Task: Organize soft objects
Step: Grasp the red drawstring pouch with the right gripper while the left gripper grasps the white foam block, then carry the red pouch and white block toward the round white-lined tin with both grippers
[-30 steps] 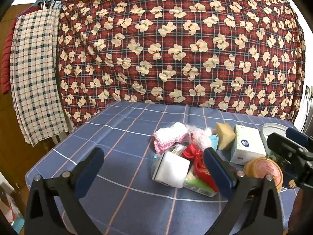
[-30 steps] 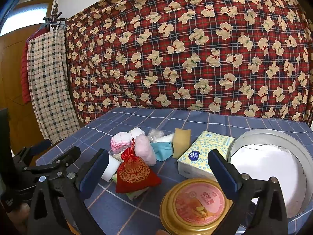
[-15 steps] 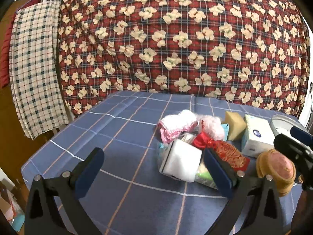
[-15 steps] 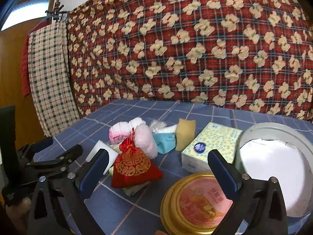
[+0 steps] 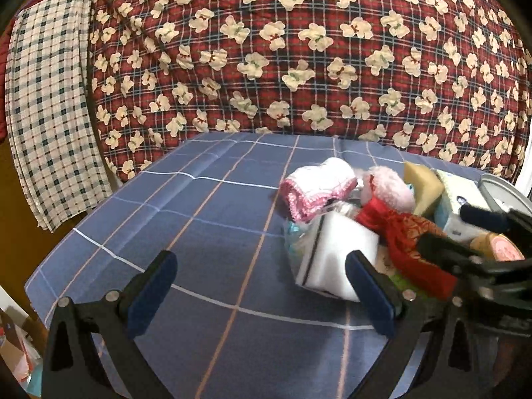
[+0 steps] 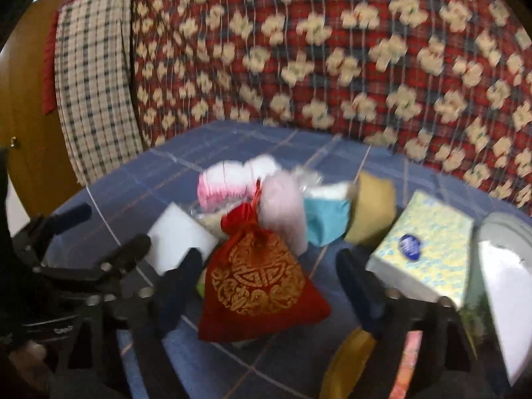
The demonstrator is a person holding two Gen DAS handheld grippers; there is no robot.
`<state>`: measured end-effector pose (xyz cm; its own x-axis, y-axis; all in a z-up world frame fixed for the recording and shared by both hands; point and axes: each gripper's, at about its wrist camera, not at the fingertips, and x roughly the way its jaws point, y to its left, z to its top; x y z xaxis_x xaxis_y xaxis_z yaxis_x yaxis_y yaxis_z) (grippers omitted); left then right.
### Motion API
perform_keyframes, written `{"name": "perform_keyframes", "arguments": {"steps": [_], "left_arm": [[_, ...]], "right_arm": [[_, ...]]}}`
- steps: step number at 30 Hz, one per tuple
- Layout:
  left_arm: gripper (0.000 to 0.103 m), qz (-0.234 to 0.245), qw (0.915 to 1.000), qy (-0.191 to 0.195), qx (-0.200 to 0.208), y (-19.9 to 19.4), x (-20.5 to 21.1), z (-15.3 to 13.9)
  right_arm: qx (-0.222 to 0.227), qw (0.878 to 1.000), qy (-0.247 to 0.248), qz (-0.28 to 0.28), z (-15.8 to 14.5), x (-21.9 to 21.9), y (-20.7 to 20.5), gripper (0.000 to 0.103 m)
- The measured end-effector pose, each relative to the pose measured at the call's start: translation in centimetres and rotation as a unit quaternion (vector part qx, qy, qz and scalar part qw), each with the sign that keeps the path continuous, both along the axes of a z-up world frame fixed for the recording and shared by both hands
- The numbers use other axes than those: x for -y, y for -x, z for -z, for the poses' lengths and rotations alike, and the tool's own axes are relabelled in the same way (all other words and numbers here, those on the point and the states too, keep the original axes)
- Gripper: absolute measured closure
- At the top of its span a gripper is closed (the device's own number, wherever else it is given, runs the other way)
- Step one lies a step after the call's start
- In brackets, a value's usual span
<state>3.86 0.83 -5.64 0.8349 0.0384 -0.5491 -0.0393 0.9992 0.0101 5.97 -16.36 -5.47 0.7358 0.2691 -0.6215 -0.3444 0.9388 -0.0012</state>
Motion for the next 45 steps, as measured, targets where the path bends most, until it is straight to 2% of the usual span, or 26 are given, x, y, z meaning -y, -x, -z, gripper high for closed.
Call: {"name": "perform_keyframes", "arguments": {"steps": [3,5,8,11,15,20,22,25,27,28,29,31,36,41,45], "left_arm": [[0.0,0.005,1.0,0.003,-0.003,-0.1,-0.3,0.1],[0.0,0.008,1.0,-0.002,-0.002,0.0,-0.1,0.1],[0.001,0.013,0.9999,-0.006,-0.003,0.0,0.2,0.1],[0.001,0.018,0.9998,-0.01,-0.001,0.1,0.5,0.0],[0.002,0.028,0.9993,-0.023,-0.002,-0.2,1.5,-0.2],[0.004,0.056,0.998,-0.023,-0.015,-1.1,2.9,-0.2],[0.007,0.054,0.9974,-0.039,-0.027,-1.9,3.4,0.0],[0.02,0.061,0.9958,-0.054,-0.042,-2.7,4.1,0.6],[0.038,0.071,0.9949,-0.055,-0.046,-2.7,4.4,0.8],[0.044,0.075,0.9944,-0.059,-0.045,-2.6,4.6,0.9],[0.06,0.081,0.9936,-0.064,-0.046,-2.6,4.8,1.0],[0.063,0.084,0.9934,-0.065,-0.044,-2.5,4.8,1.0],[0.081,0.096,0.9946,-0.031,-0.026,-2.1,4.0,0.6],[0.084,0.102,0.9941,-0.036,-0.007,-1.5,4.2,0.4],[0.087,0.106,0.994,-0.023,0.0,-1.3,3.8,0.2]], "right_arm": [[-0.027,1.0,0.005,-0.01,1.1,-0.2,-0.6,0.038],[-0.037,0.999,0.005,-0.022,1.5,-0.4,-0.6,0.058],[-0.021,0.999,-0.003,-0.028,1.2,-0.2,-0.1,0.071],[0.007,1.0,-0.018,-0.023,0.8,0.3,0.5,0.075],[0.047,0.998,-0.036,-0.003,-0.2,1.2,1.4,0.076],[0.067,0.997,-0.049,0.011,-0.7,1.8,1.9,0.076],[0.072,0.996,-0.052,0.013,-0.8,2.1,2.0,0.076],[0.077,0.996,-0.053,0.013,-0.9,2.2,2.3,0.076],[0.079,0.995,-0.053,0.013,-1.0,2.1,2.4,0.076],[0.079,0.995,-0.054,0.014,-1.0,2.1,2.5,0.075],[0.079,0.995,-0.056,0.014,-1.0,2.2,2.5,0.075],[0.081,0.995,-0.061,0.016,-1.0,2.4,2.5,0.075],[0.09,0.993,-0.074,0.023,-1.1,3.0,2.8,0.075],[0.101,0.992,-0.073,0.024,-1.2,3.0,3.3,0.075],[0.1,0.992,-0.078,0.027,-1.3,3.0,3.2,0.075]]}}
